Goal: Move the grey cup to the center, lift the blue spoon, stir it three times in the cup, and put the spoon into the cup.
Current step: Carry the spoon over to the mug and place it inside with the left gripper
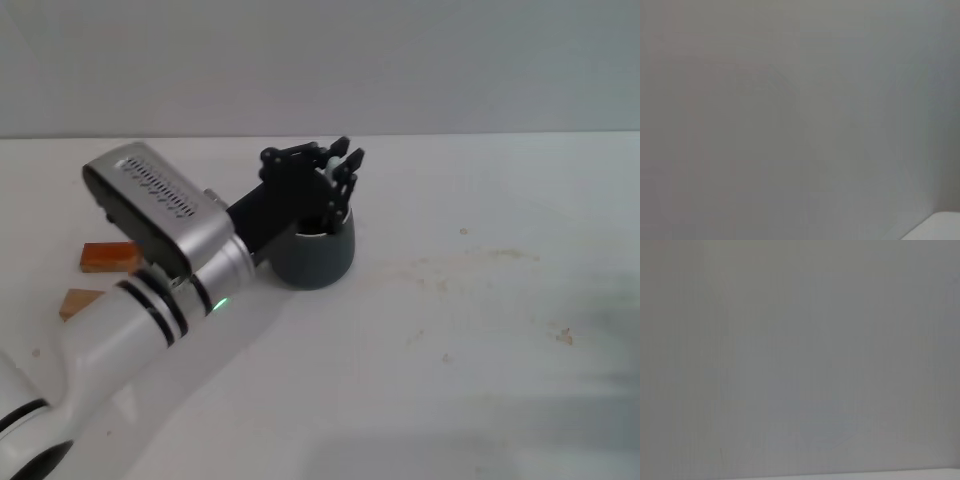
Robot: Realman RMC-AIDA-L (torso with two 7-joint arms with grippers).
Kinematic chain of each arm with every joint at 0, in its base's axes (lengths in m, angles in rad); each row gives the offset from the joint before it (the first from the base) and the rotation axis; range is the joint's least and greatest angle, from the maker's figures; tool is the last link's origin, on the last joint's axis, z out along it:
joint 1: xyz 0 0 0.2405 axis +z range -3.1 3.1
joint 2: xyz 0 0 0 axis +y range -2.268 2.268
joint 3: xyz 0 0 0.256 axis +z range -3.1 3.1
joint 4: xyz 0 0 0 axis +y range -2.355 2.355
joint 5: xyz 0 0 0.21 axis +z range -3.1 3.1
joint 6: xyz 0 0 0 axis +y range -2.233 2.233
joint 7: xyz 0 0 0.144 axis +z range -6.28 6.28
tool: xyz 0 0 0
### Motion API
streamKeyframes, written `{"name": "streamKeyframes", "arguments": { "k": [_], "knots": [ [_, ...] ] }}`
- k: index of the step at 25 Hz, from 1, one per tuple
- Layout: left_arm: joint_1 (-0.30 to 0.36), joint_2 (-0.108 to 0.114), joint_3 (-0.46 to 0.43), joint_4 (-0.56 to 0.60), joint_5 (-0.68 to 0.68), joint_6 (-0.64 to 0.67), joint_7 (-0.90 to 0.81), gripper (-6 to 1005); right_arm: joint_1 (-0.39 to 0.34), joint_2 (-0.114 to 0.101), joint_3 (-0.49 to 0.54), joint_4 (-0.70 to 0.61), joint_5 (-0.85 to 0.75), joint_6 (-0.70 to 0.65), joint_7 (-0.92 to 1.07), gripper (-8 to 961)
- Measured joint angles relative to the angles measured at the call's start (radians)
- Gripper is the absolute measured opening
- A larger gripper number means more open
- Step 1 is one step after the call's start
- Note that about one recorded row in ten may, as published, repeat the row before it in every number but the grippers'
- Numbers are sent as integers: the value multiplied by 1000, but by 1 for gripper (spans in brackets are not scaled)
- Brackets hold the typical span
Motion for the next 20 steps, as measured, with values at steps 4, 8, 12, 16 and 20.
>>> {"name": "streamKeyframes", "arguments": {
  "k": [4, 8, 12, 16, 20],
  "knots": [
    [48, 5, -29, -1, 1, 1, 4, 145, 0, 0, 0, 0, 0, 0, 0, -2],
    [58, 5, -74, 15, 1, 1, 18, 145, 3, 0, 0, 0, -1, 0, 0, -2],
    [41, 6, -101, 39, 1, 1, 19, 145, 5, 0, -1, 2, -1, 0, 0, -2],
    [25, 6, -103, 50, 1, -3, 20, 145, 5, 0, -2, 2, 0, 0, 0, -2],
    [-41, -3, -92, 85, 1, -7, 15, 144, 5, 0, -2, 2, -1, 0, 0, -2]
  ]
}}
